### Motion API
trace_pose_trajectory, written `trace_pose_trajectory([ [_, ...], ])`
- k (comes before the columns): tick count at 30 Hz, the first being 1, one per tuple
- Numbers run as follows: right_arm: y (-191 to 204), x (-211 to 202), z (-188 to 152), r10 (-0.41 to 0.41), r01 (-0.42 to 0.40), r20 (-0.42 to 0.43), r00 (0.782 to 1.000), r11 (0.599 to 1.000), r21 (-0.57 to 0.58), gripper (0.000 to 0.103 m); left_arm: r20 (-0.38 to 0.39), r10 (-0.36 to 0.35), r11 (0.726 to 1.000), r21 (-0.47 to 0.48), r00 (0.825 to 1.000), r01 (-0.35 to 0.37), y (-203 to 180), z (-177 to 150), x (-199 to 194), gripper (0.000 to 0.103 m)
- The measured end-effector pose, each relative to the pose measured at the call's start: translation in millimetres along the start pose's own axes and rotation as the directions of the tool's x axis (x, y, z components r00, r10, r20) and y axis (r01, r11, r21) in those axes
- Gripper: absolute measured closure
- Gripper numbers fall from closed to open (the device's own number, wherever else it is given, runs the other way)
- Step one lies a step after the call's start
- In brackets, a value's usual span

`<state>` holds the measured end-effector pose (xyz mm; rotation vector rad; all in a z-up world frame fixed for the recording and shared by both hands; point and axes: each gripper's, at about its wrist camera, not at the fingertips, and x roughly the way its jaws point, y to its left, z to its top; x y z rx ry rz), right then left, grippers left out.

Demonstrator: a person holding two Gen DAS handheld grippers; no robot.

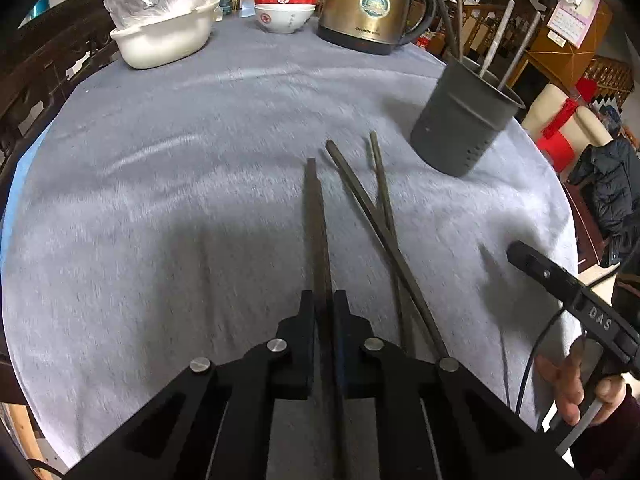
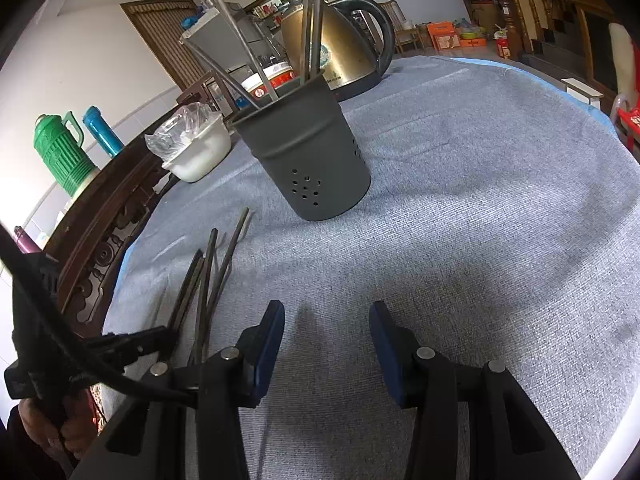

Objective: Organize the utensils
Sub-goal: 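Close the left tool on a dark chopstick from the pile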

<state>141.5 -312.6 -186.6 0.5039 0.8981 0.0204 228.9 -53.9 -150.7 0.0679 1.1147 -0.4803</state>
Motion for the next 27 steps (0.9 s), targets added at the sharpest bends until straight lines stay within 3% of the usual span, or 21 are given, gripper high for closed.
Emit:
trace_pose_trajectory([
  [10, -0.6, 1.1, 0.2, 0.003, -0.003, 0.007, 1.000, 1.000, -0.007, 0.055, 0.039, 0.058, 0.997, -0.055, 0.998, -0.056, 20.2, 30.7, 3.8, 0.095],
  [16, -0.2, 1.7, -0.3, 0.004, -0.004, 0.009, 1.000, 1.000, -0.005, 0.055, 0.018, 0.075, 0.994, -0.087, 0.997, -0.073, 34.9, 35.0, 0.9, 0.094],
  [27, 0.3, 1.5, -0.3, 0.002, -0.002, 0.010, 1.000, 1.000, -0.008, 0.055, 0.011, -0.051, 0.999, 0.019, 0.999, 0.051, -0.8, 33.1, -5.0, 0.094],
])
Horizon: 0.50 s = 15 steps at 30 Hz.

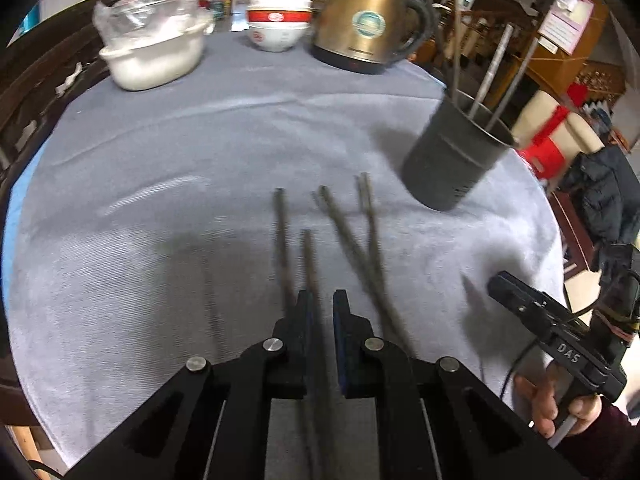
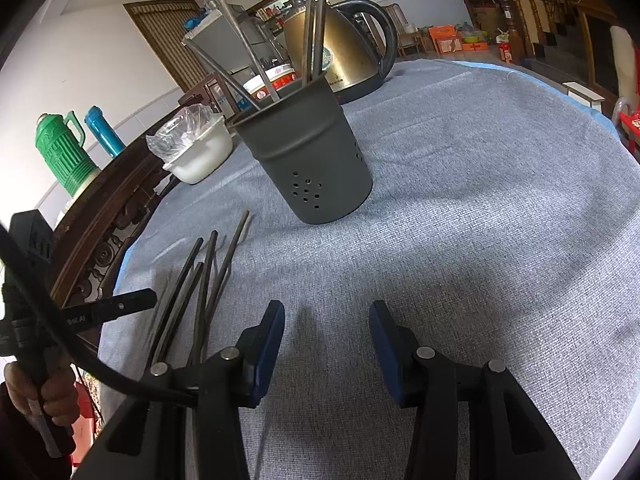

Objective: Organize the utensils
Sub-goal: 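Close the left tool on a dark chopstick from the pile, then grasp another dark chopstick with the right tool while the left tool holds its chopstick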

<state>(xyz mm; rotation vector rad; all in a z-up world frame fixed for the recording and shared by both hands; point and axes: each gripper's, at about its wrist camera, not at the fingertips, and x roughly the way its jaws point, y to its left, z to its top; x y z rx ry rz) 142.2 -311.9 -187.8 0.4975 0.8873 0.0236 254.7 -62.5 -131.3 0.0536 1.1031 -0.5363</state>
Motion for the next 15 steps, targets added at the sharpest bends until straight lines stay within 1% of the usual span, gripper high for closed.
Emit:
trace_pose_trajectory([
  [2, -0.5, 0.2, 0.1, 0.002, -0.002, 0.001, 1.000, 1.000, 0.001, 0.055, -0.022, -0.009, 1.000, 0.013, 1.000, 0.010, -4.2, 3.3, 6.0, 0.094],
  [3, -0.8, 0.5, 0.6, 0.004, -0.004, 0.001, 1.000, 1.000, 0.001, 0.055, -0.036, -0.003, 1.000, 0.013, 0.999, 0.004, -6.0, 3.0, 8.5, 0.094],
  [7, -2.5, 0.5, 0.8, 0.013, -0.013, 0.002, 1.000, 1.000, 0.008, 0.055, -0.092, -0.010, 1.000, -0.021, 0.996, 0.008, 0.5, 10.7, 25.3, 0.094],
  [10, -2.0, 0.8, 1.0, 0.011, -0.011, 0.002, 1.000, 1.000, 0.005, 0.055, -0.108, -0.030, 0.999, -0.048, 0.994, 0.025, 4.3, 19.4, 34.3, 0.094],
  [13, -1.7, 0.2, 0.1, 0.012, -0.012, 0.003, 1.000, 1.000, 0.004, 0.055, -0.119, -0.014, 0.997, -0.072, 0.993, 0.006, 7.7, 27.0, 39.6, 0.094],
  [15, -1.9, 0.4, 0.4, 0.013, -0.013, 0.003, 1.000, 1.000, 0.005, 0.055, -0.139, -0.020, 0.996, -0.087, 0.990, 0.007, 11.7, 30.5, 45.8, 0.094],
])
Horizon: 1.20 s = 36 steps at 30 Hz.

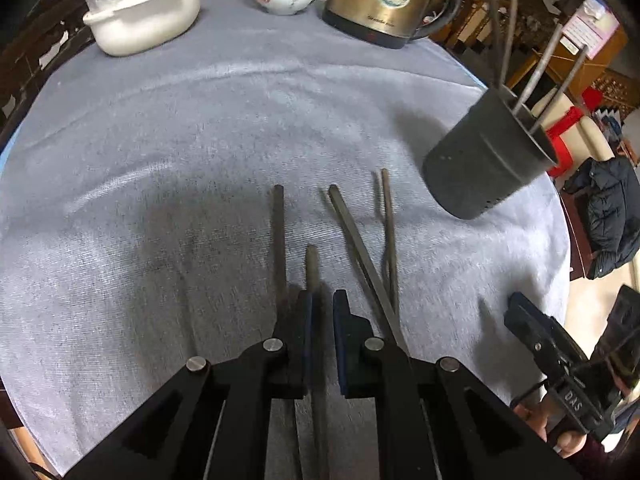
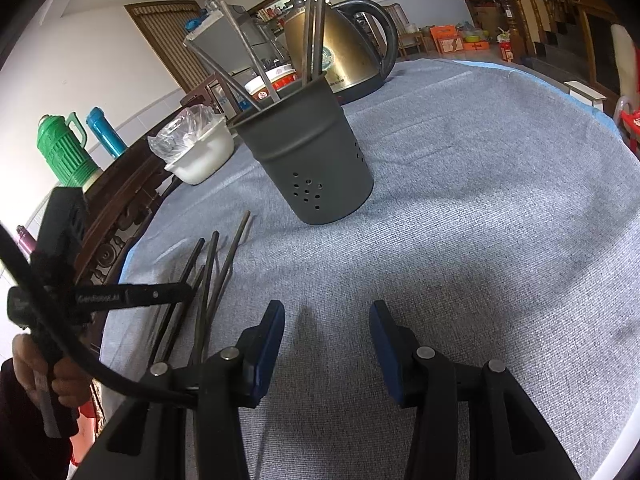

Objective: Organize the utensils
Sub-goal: 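Grasp another dark chopstick with the right tool while the left tool holds its chopstick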

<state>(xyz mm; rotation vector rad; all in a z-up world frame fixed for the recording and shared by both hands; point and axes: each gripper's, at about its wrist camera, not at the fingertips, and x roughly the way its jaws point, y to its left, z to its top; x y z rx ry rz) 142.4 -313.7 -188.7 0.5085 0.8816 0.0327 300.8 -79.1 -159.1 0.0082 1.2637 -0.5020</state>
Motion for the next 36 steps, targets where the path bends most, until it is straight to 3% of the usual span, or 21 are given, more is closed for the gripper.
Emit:
trace_pose_trajectory([
  [12, 0.2, 0.0, -0.3, -0.004, 0.004, 0.001, 1.000, 1.000, -0.006, 0.055, 0.006, 0.014, 1.000, -0.025, 1.000, -0.014, -5.7, 0.7, 3.1, 0.098],
  [18, 2.5, 1.4, 0.6, -0.019, 0.019, 0.000, 1.000, 1.000, -0.025, 0.055, 0.103, -0.019, 1.000, -0.013, 0.994, 0.020, -19.1, -12.8, -36.1, 0.098],
  [23, 8.6, 4.9, 5.8, -0.049, 0.047, -0.036, 0.998, 0.997, -0.065, 0.055, 0.199, -0.030, 1.000, -0.001, 0.980, 0.031, -17.4, -27.7, -81.6, 0.098],
  [25, 13.6, 6.5, 11.0, -0.043, 0.038, -0.061, 0.997, 0.996, -0.076, 0.061, 0.230, -0.028, 1.000, -0.006, 0.973, 0.030, -11.1, -33.4, -98.9, 0.098],
  [30, 58.4, 0.3, 31.7, 0.004, -0.011, -0.035, 0.999, 0.983, -0.184, 0.064, 0.288, -0.014, 0.999, -0.037, 0.958, 0.026, 5.8, -36.8, -125.5, 0.098],
  [36, 119.4, 45.3, 54.2, 0.018, -0.072, -0.211, 0.977, 0.964, -0.255, 0.064, 0.275, 0.002, 0.993, -0.112, 0.962, 0.030, 36.5, -33.2, -120.3, 0.098],
])
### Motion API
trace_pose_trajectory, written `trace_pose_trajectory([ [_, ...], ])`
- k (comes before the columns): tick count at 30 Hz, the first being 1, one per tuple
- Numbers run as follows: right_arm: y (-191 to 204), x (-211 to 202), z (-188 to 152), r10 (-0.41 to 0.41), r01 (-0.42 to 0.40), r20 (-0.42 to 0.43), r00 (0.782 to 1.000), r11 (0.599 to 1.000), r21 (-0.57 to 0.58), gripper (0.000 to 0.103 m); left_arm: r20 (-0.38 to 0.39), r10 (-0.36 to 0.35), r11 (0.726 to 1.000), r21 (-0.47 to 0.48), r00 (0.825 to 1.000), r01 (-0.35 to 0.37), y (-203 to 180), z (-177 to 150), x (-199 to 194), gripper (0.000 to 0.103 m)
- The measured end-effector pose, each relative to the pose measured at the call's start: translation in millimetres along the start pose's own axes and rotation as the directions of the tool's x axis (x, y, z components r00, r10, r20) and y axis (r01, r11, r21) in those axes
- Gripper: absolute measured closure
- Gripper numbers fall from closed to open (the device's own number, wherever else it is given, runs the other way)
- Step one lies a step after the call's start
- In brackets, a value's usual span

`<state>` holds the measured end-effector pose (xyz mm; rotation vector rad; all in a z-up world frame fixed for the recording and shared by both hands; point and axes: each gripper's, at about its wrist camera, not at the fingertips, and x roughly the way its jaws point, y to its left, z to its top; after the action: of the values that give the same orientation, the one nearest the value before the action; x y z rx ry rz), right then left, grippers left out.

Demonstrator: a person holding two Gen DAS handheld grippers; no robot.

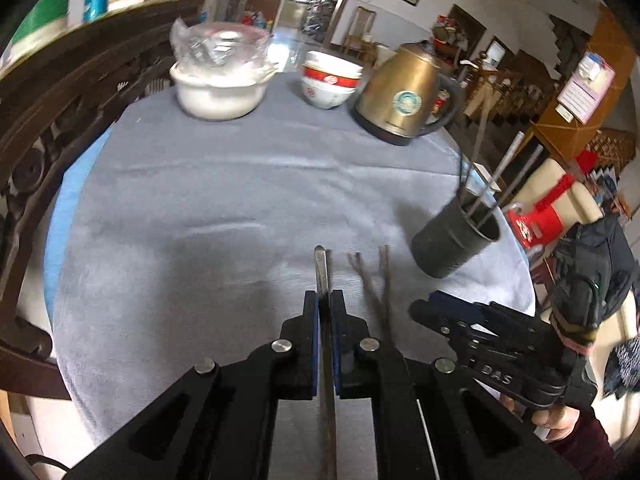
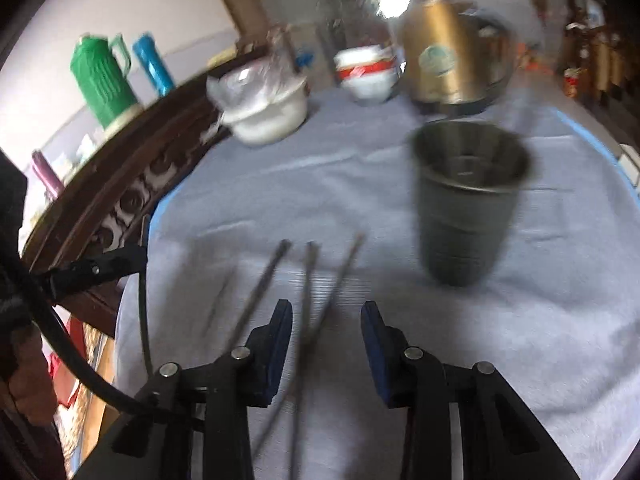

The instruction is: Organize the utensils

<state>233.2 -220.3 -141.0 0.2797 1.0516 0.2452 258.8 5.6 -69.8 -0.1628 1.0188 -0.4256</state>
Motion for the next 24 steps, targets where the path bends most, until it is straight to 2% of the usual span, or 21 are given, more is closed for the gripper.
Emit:
trace_pose_trajectory([
  [4, 14.2, 32.9, 10.5, -0.045, 0.044, -0.086, 0.995, 0.999, -0.020, 0.065, -0.003, -0.001, 0.999, -0.035, 1.000, 0.001, 14.3, 0.1, 1.2, 0.098],
  [6, 16.0, 46.3, 12.0, -0.058, 0.057, -0.117, 0.991, 0.998, -0.013, 0.075, -0.006, -0.004, 0.999, -0.041, 1.000, 0.004, 19.0, 1.7, 2.8, 0.098],
  [10, 15.4, 61.5, 11.9, -0.114, 0.113, -0.151, 0.982, 0.993, -0.012, 0.078, -0.030, -0.015, 0.999, -0.044, 0.999, 0.014, 23.1, 7.6, 15.6, 0.098],
  [13, 13.4, 71.6, 11.4, -0.138, 0.140, -0.192, 0.972, 0.990, -0.006, 0.088, -0.061, -0.026, 0.999, -0.038, 0.998, 0.024, 22.9, 14.2, 34.4, 0.098],
  [16, 9.6, 71.1, 14.6, -0.127, 0.131, -0.182, 0.975, 0.991, 0.009, 0.097, -0.101, -0.022, 0.999, -0.028, 0.995, 0.020, 22.6, 20.4, 55.9, 0.098],
  [24, -11.4, 30.0, 12.6, -0.108, 0.116, -0.104, 0.989, 0.990, 0.081, 0.097, -0.181, 0.007, 1.000, -0.013, 0.983, -0.009, 22.5, 21.7, 90.4, 0.098],
])
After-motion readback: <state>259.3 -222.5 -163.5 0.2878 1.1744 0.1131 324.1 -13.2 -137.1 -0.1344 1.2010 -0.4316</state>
